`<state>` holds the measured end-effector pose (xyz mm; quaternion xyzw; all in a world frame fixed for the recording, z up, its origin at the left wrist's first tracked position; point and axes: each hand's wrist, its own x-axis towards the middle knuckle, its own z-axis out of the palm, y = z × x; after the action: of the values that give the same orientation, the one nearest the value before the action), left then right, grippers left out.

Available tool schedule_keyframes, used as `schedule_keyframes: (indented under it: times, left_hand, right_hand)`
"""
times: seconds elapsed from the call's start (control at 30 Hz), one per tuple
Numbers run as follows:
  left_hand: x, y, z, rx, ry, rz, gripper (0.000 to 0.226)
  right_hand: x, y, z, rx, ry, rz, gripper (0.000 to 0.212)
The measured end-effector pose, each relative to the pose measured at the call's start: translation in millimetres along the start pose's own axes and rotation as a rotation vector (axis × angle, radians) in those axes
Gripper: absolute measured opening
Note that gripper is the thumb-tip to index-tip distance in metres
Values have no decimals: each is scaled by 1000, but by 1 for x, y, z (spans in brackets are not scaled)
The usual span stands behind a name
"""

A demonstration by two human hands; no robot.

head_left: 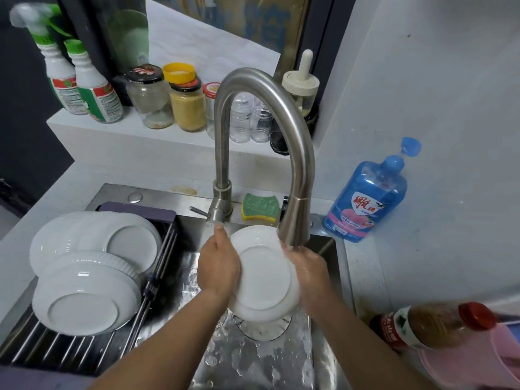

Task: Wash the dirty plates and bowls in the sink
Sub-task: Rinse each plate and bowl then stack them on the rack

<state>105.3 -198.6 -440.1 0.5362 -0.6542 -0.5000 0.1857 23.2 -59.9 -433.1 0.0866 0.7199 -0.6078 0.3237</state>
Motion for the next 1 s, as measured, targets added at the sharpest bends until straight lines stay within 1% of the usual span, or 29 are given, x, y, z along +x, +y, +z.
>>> schedule_keyframes:
  times: [0.07,0.1,0.13,0.17,0.2,0.27,0.3,0.33,0.43,0.5,0.57,0.67,0.73,0.77,0.83,0.9,0.93,0.97,1.0]
  left_hand:
    - [-11,-6,5,-52,49,21,61]
    - [-19,-10,8,-94,75,11,57]
    - [-25,-16,13,-162,100,-44,55]
    - [-30,-21,19,-251,115,-147,55]
    - [-34,-25,24,-365,111,-289,55]
    - [-38,-30,34,-615,70,-557,58]
    - [-38,-31,38,-692,69,-629,59]
    - [-36,-34,40,-721,81,-660,59]
    - [-22,-39,40,-616,88,-641,62]
    - [-10,-45,36,-570,19,-610,67]
    - [1,-52,29,-542,-114,-576,70]
    - [2,-56,19,-452,-298,-550,65]
    - [1,-56,13,-430,-413,-598,66]
    - [3,-55,9,-444,-470,-647,71]
    - [6,-51,-3,-542,-598,-753,85]
    - [12,-47,-14,-652,-706,-832,97]
    - [16,-45,-20,-680,-743,-860,101]
    - [18,-44,-25,-692,-772,-882,100]
    - [21,-45,-28,-688,-792,-896,94]
  right_hand:
    - [-3,8,9,149,75,16,37]
    - [-4,10,13,188,128,33,34]
    - [-6,12,16,210,168,66,28]
    - [-6,12,17,229,187,94,27]
    - [-7,13,19,258,197,117,30]
    - [-8,14,18,322,194,123,35]
    - [-9,13,18,337,184,122,38]
    - [-11,14,17,347,171,121,41]
    - [-10,20,9,372,50,96,53]
    - [-8,20,-1,350,-89,77,62]
    - [-7,18,-9,320,-223,64,58]
    - [-14,16,-15,287,-351,36,45]
    - [-21,18,-12,181,-375,-41,32]
    - [-23,20,-10,69,-352,-112,25]
    - [-29,26,-7,-143,-303,-236,18]
    - [-31,31,-6,-333,-315,-316,12]
    - [-32,33,-6,-427,-347,-341,12]
    - [-32,39,-7,-511,-390,-372,17]
    - [-32,43,-8,-574,-445,-417,24]
